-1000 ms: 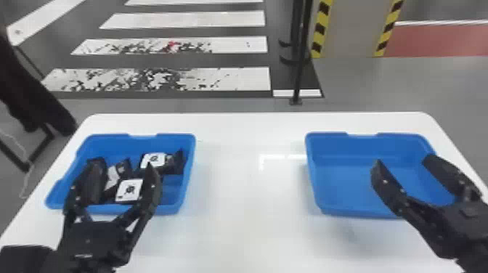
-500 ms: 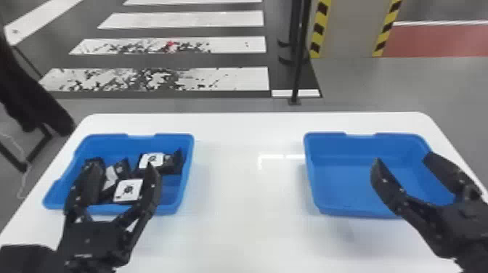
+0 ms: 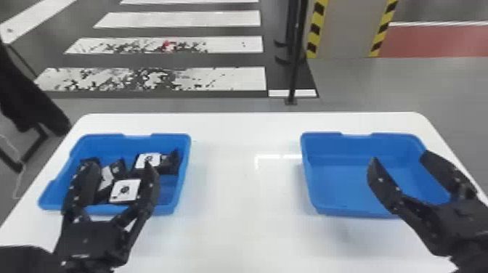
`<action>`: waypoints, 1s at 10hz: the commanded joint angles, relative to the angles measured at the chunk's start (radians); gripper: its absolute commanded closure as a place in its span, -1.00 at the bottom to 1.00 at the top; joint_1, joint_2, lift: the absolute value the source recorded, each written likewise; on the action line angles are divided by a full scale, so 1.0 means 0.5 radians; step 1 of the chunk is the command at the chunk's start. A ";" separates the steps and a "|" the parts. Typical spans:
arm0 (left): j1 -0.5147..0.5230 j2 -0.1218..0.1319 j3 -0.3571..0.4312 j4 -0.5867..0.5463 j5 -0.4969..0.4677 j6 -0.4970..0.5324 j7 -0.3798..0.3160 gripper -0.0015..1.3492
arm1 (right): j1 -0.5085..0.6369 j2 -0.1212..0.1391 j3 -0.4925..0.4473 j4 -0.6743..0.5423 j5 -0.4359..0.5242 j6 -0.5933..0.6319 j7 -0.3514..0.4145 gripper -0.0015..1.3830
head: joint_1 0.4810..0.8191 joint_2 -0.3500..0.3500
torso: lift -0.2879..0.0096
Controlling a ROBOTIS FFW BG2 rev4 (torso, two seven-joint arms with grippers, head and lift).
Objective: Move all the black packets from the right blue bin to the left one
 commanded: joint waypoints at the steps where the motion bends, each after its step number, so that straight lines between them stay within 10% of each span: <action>1: 0.000 -0.002 -0.002 0.000 0.003 -0.004 0.000 -0.63 | -0.005 0.000 0.001 0.000 0.000 -0.001 0.000 -0.73 | 0.27 0.12 | -0.20; 10: 0.010 -0.002 0.014 0.000 0.047 -0.053 0.000 -0.63 | -0.020 0.000 0.001 0.010 0.012 -0.011 -0.025 -0.73 | 0.27 0.13 | -0.20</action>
